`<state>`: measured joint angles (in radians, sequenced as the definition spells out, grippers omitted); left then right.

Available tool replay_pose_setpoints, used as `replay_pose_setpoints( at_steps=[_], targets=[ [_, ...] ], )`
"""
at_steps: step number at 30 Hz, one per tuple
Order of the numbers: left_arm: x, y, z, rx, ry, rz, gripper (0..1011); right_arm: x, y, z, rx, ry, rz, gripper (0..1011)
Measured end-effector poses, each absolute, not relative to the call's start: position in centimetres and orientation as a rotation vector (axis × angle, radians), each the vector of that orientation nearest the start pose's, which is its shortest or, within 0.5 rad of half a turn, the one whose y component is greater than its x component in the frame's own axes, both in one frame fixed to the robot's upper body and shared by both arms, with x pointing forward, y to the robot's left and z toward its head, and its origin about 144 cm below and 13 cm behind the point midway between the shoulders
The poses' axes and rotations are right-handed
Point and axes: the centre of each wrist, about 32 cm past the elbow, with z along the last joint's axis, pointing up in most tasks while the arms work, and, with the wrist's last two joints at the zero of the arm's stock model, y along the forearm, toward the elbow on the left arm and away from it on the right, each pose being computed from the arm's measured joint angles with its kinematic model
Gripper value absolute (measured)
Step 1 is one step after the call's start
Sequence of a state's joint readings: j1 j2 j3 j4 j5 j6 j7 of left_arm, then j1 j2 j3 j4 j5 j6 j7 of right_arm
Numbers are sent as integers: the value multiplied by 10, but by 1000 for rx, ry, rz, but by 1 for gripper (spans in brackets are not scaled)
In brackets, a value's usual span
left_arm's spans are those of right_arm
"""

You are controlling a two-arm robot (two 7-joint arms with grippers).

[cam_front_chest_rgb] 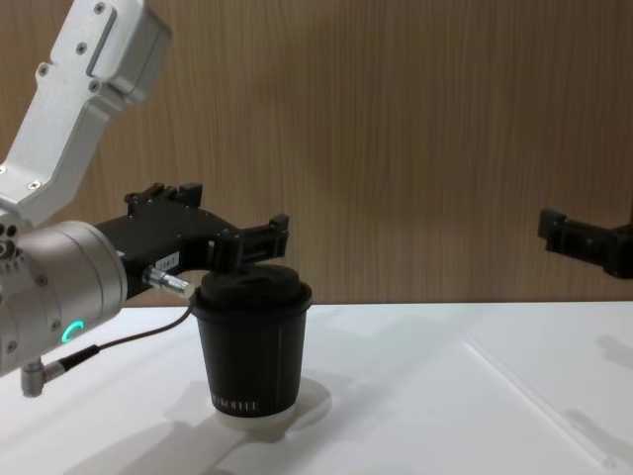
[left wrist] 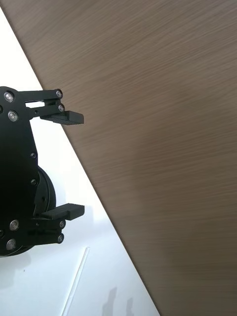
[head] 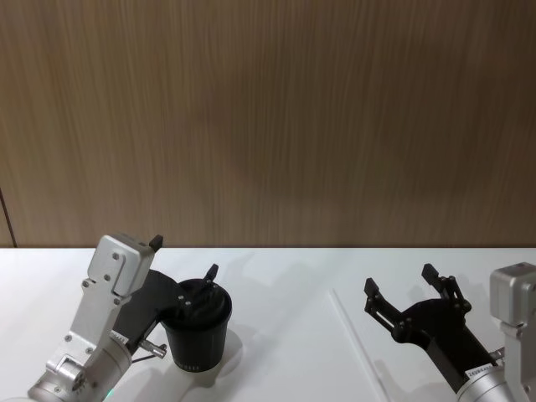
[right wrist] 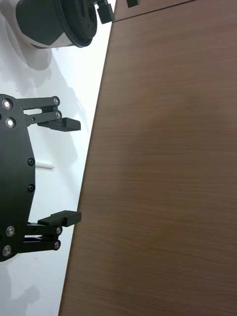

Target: Pick up the straw with one hand, pass it to the other hand, and insert it into the cup.

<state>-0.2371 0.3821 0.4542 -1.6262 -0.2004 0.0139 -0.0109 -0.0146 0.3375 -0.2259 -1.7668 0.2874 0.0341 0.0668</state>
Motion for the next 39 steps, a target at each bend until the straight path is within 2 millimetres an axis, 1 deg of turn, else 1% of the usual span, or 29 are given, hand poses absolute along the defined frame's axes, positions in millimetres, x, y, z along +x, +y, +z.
replay_pose_setpoints(
  at_steps=[26, 39],
  targets=[
    [492, 198, 1204, 61, -268, 1124, 1003, 443, -237, 1189, 20, -69, -1230, 1001],
    [492, 198, 1204, 61, -268, 1124, 1003, 442, -238, 1198, -65, 29, -1221, 1001]
  ],
)
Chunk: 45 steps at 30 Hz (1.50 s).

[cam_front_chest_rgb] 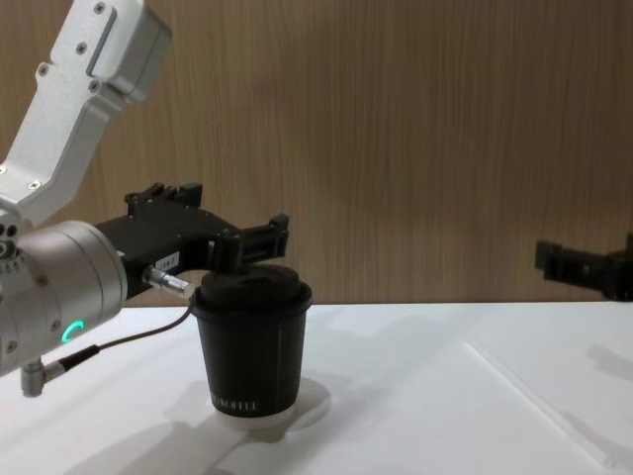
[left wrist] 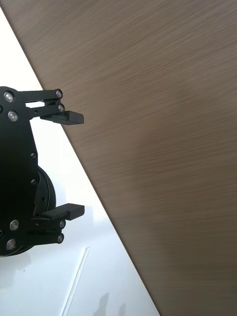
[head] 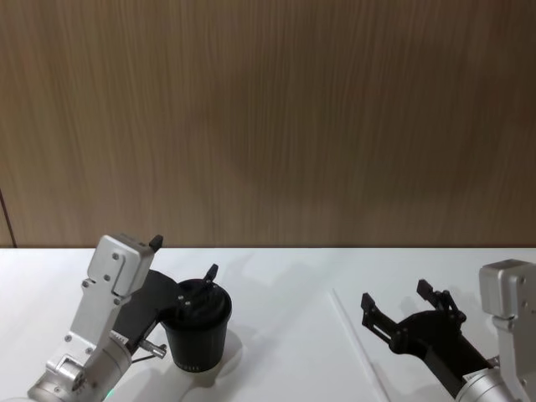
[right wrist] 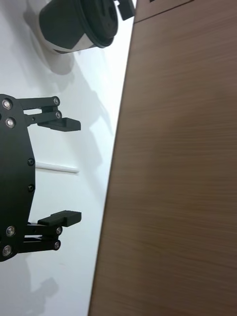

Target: Pick up the straw with one hand, pass it to the other hand, and insert it into the cup.

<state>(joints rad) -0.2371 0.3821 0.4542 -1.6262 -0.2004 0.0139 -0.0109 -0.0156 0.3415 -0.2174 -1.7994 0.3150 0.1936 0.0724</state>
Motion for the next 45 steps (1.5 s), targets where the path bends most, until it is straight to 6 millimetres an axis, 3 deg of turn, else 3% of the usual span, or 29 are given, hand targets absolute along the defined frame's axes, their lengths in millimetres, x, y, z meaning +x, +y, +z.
replay_pose_setpoints(
  at_steps=[10, 22, 45],
  targets=[
    [492, 198, 1204, 61, -268, 1124, 1003, 442, -232, 1205, -163, 124, -1204, 1001],
    [492, 198, 1204, 61, -268, 1124, 1003, 447, -209, 1209, -332, 231, -1191, 1001],
    [492, 198, 1204, 61, -268, 1124, 1003, 452, -190, 1211, -448, 269, -1283, 1001]
  ],
)
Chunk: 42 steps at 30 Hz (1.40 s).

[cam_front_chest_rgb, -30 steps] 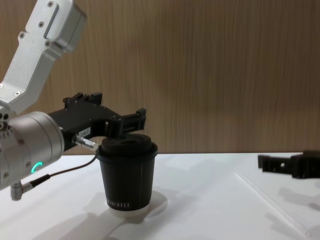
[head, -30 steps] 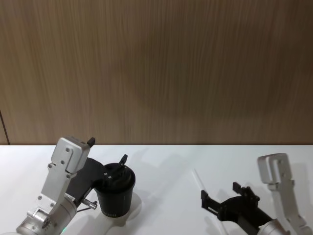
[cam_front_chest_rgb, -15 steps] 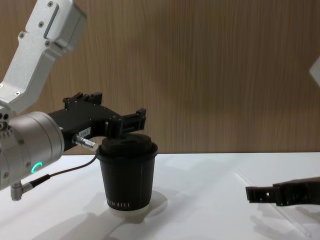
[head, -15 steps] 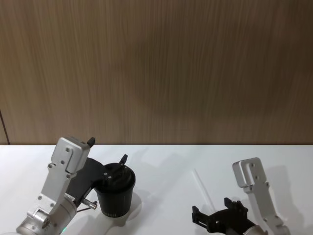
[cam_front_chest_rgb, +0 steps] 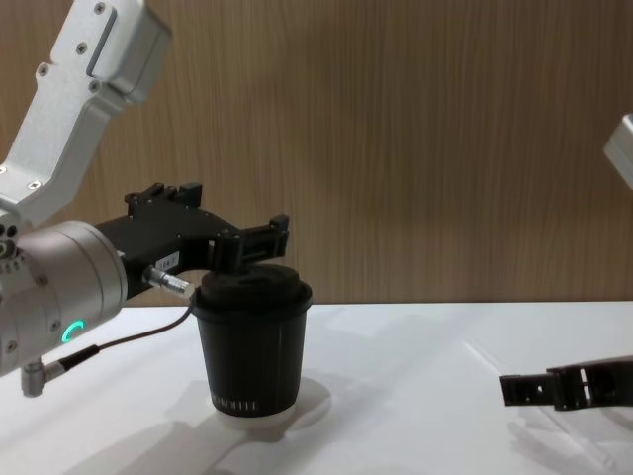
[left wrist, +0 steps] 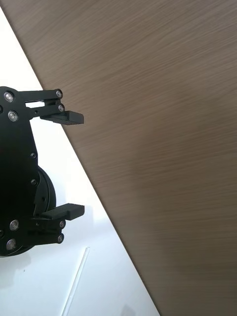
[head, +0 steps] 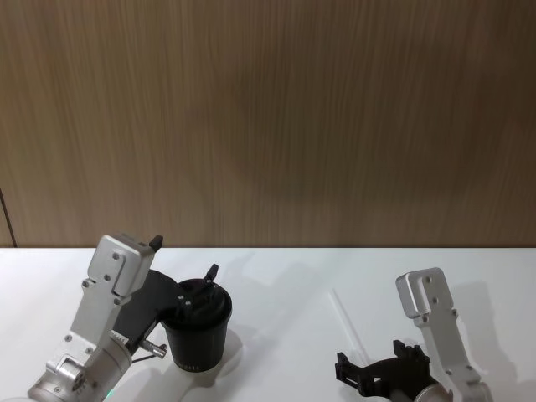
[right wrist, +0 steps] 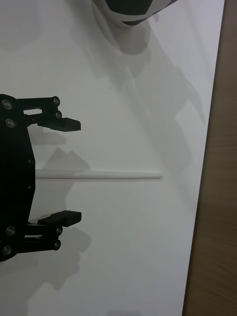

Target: Pick up the straw with one hand, pass it to the other hand, and insert it into the cup.

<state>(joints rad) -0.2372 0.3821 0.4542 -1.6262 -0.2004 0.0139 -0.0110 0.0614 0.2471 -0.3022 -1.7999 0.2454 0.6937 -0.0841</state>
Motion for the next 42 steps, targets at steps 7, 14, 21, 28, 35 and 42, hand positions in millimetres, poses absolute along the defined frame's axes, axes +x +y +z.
replay_pose_setpoints(
  at_steps=[7, 14, 21, 28, 35, 42],
  targets=[
    [492, 198, 1204, 61, -268, 1124, 1003, 451, -190, 1213, -454, 270, -1293, 1001],
    [492, 198, 1204, 61, -268, 1124, 1003, 448, -190, 1214, -466, 279, -1285, 1001],
    [492, 198, 1204, 61, -268, 1124, 1003, 445, -193, 1213, -479, 283, -1275, 1001],
    [492, 198, 1204, 61, -268, 1124, 1003, 444, -197, 1212, -486, 284, -1274, 1001],
    [492, 198, 1204, 61, -268, 1124, 1003, 444, -200, 1211, -485, 286, -1275, 1001],
    [492, 198, 1204, 61, -268, 1124, 1003, 444, -203, 1209, -485, 293, -1276, 1001]
  ],
)
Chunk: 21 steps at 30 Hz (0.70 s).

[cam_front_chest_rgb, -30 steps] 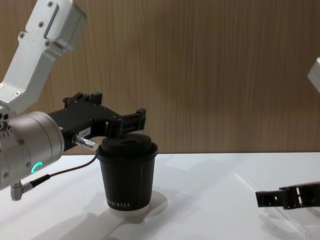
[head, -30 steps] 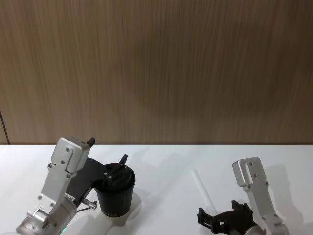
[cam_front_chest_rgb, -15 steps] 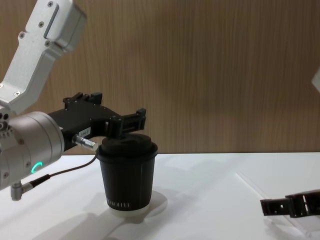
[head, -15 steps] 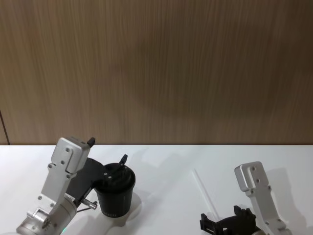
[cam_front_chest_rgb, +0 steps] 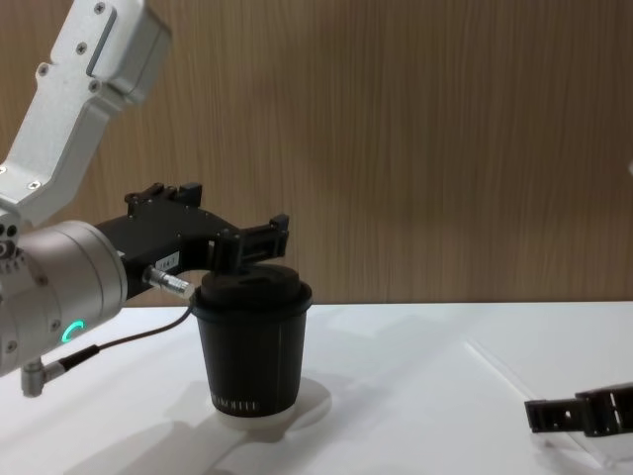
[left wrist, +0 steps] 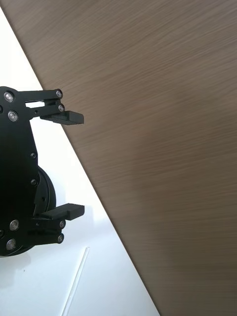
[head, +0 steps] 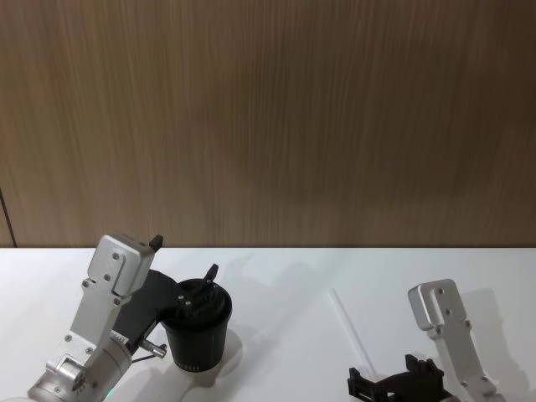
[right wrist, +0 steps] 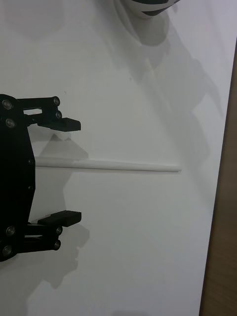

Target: Pick up the straw with one hand, pass it to the other hand, and insert it into the cup.

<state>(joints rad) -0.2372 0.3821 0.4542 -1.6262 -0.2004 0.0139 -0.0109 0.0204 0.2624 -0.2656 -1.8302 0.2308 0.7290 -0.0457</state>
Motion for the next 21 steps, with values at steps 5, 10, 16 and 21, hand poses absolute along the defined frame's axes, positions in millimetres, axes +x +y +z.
replay_pose_setpoints(
  at_steps=[5, 10, 16, 21],
  targets=[
    [492, 198, 1204, 61, -268, 1124, 1003, 444, -204, 1208, -485, 298, -1276, 1001],
    [492, 198, 1204, 61, -268, 1124, 1003, 443, -206, 1207, -486, 305, -1275, 1001],
    [492, 198, 1204, 61, -268, 1124, 1003, 443, -207, 1205, -486, 310, -1273, 993],
    [492, 198, 1204, 61, -268, 1124, 1003, 443, -208, 1205, -487, 313, -1271, 904]
  ],
)
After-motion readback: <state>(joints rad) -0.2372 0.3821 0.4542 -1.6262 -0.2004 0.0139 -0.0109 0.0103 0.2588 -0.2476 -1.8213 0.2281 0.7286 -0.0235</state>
